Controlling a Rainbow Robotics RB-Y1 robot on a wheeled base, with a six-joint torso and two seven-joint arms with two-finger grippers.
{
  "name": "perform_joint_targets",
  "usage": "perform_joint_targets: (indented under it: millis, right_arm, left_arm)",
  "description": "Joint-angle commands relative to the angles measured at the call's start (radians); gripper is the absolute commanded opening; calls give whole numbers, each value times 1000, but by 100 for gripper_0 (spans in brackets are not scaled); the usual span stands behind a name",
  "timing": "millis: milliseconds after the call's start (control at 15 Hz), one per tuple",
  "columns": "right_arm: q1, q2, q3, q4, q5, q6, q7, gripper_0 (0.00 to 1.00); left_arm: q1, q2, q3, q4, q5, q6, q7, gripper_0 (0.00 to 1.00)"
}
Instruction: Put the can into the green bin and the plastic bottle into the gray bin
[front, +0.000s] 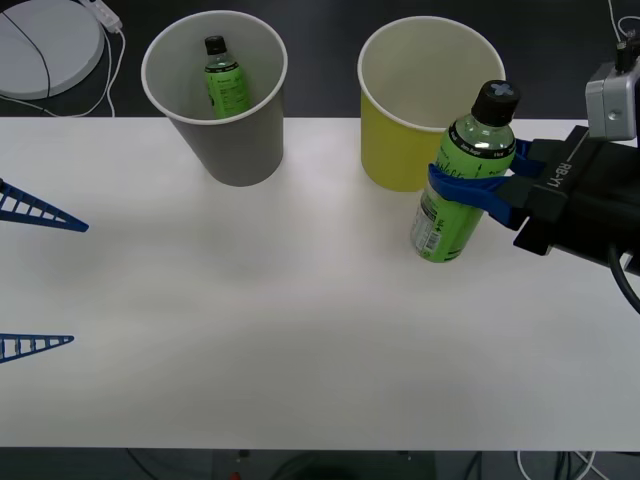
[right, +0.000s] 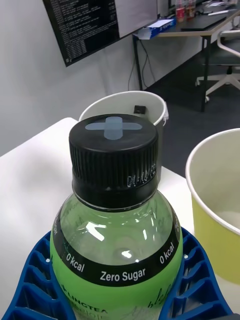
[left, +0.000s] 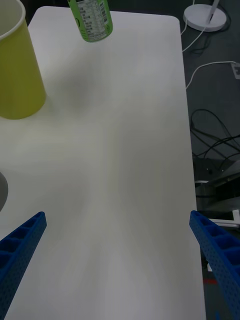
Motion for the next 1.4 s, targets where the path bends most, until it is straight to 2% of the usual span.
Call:
perform_joint_targets:
  millis: [67, 200, 467, 600, 867, 1333, 1400]
  right_arm:
    - [-42, 0, 3, 7, 0, -39, 0, 0]
    - [-79, 0, 6, 6, 8, -73, -53, 0]
    - [-168, -1, 21, 26, 8, -157, -62, 0]
    - [-223, -1, 21, 18, 18, -219, -142, 0]
    - [-323, -1, 21, 29, 21, -328, -157, 0]
    - [-480, -1, 123, 118, -8, -352, -162, 0]
    - [-510, -1, 127, 116, 0, -386, -235, 0]
  left_arm:
    - [0, 0, 0, 0, 0, 0, 0, 100]
    - [0, 0, 0, 0, 0, 0, 0, 100]
    - [0, 0, 0, 0, 0, 0, 0, 100]
    - [0, 0, 0, 0, 0, 0, 0, 100]
    - [0, 0, 0, 0, 0, 0, 0, 100]
    - [0, 0, 0, 0, 0, 0, 0, 100]
    - [0, 0, 0, 0, 0, 0, 0, 100]
